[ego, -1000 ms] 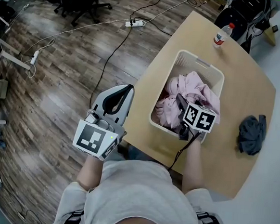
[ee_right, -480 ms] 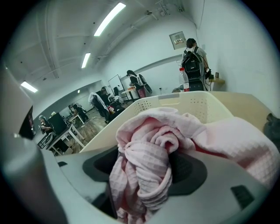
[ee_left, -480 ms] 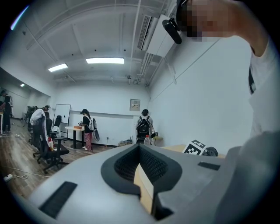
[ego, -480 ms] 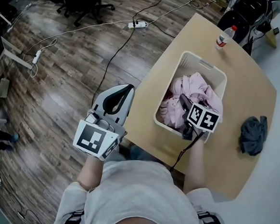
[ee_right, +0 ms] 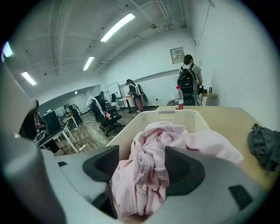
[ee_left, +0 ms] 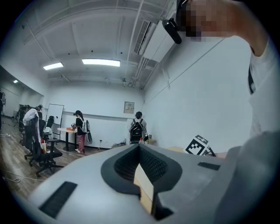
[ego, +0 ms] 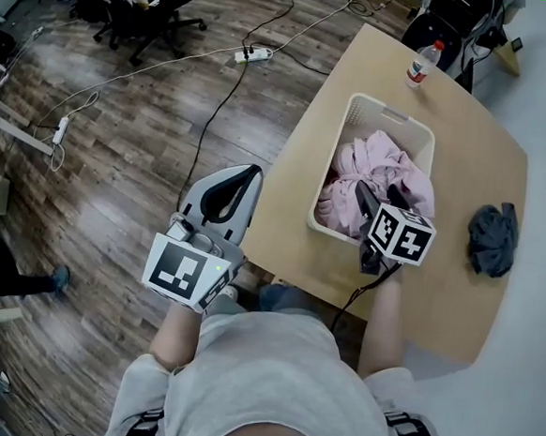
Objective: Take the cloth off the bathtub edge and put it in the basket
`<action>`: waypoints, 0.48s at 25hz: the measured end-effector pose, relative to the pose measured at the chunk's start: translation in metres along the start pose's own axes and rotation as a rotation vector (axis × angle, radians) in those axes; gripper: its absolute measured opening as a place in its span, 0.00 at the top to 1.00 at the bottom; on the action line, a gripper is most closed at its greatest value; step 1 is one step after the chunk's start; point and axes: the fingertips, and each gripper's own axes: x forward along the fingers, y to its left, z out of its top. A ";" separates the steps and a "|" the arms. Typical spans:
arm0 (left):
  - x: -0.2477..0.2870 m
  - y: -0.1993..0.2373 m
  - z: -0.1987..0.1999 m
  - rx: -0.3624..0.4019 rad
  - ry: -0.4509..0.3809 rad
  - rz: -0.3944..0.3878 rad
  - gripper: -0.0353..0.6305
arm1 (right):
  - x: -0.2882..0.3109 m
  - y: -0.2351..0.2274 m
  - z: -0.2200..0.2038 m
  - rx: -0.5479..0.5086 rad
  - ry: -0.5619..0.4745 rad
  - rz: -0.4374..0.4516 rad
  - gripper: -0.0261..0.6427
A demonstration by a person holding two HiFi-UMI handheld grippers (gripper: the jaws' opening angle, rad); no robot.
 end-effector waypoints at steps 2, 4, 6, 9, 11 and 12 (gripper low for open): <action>-0.006 -0.001 0.003 0.002 -0.008 -0.028 0.95 | -0.011 0.012 0.000 0.000 -0.024 0.007 0.46; -0.013 -0.002 0.006 0.008 -0.015 -0.057 0.95 | -0.023 0.025 0.000 0.000 -0.053 0.008 0.49; -0.020 -0.003 0.010 0.011 -0.024 -0.087 0.95 | -0.037 0.036 0.002 -0.002 -0.094 -0.012 0.60; -0.031 -0.005 0.014 0.015 -0.039 -0.133 0.95 | -0.059 0.053 0.005 -0.021 -0.172 -0.040 0.81; -0.037 -0.007 0.017 0.016 -0.046 -0.160 0.95 | -0.074 0.065 0.007 -0.047 -0.220 -0.052 0.91; -0.041 -0.009 0.018 0.017 -0.049 -0.174 0.95 | -0.082 0.071 0.007 -0.058 -0.241 -0.059 0.93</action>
